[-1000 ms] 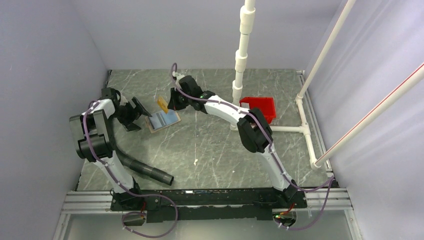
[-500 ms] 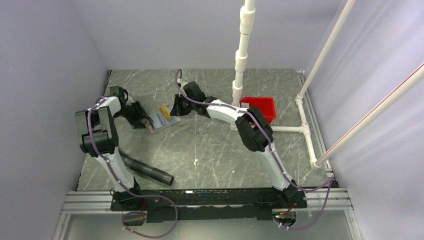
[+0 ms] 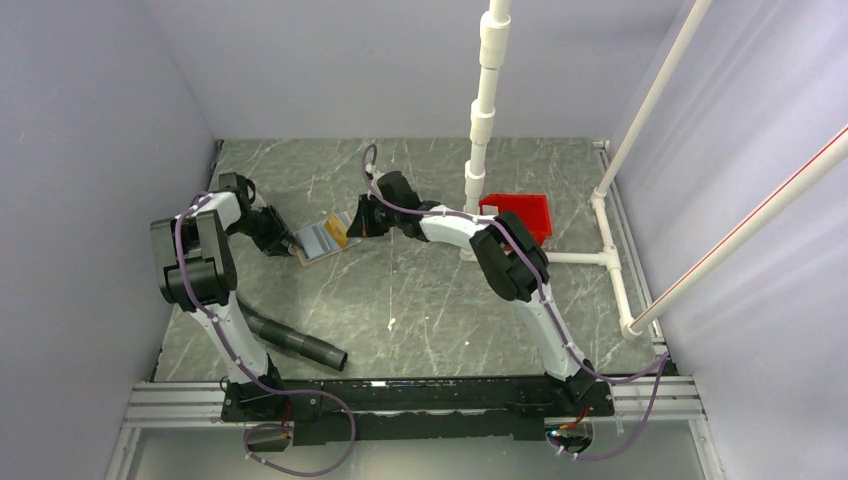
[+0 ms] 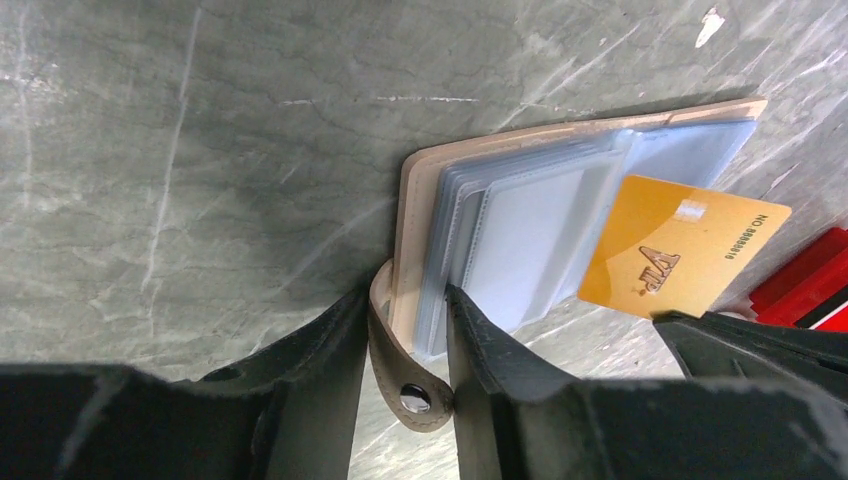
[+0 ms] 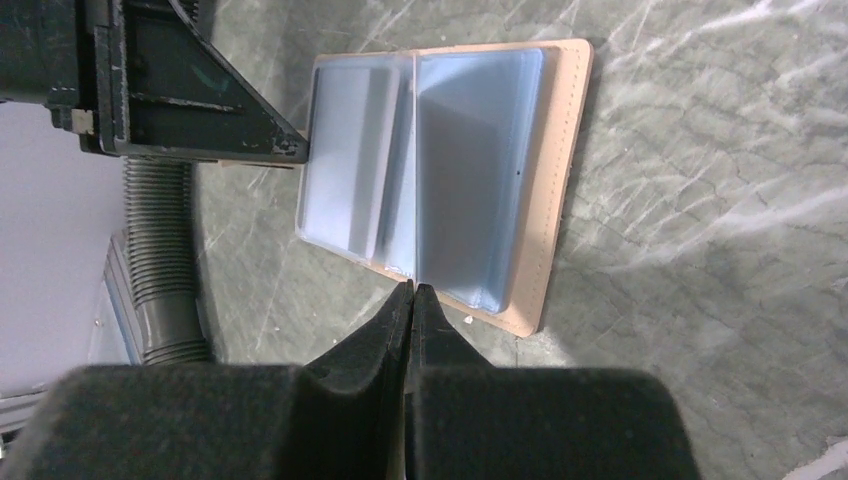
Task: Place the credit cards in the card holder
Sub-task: Insert the credit card into the card holder.
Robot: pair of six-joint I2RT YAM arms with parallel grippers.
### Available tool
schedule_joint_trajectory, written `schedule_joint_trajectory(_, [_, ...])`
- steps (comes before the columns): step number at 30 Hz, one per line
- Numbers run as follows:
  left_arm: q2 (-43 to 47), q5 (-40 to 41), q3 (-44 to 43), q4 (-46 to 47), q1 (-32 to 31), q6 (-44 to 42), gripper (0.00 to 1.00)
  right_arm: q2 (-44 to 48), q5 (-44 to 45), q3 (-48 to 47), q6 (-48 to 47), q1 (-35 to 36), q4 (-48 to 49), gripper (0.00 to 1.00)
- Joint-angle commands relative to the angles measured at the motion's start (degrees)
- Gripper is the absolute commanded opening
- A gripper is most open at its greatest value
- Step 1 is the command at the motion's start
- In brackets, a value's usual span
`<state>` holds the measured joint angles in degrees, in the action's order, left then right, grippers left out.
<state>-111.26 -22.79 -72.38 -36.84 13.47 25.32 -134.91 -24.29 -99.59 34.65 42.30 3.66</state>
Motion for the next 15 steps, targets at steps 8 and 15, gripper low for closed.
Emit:
schedule_joint_trajectory(8, [3.7, -0.6, 4.1, 3.9, -0.5, -0.3, 0.75, 2.1, -2.2, 2.0, 1.8, -0.6, 7.0, 0.00])
schedule_joint_trajectory(15, [1.3, 5.1, 0.6, 0.9, -3.6, 1.8, 0.78, 1.8, -3.0, 1.7, 2.0, -0.6, 7.2, 0.00])
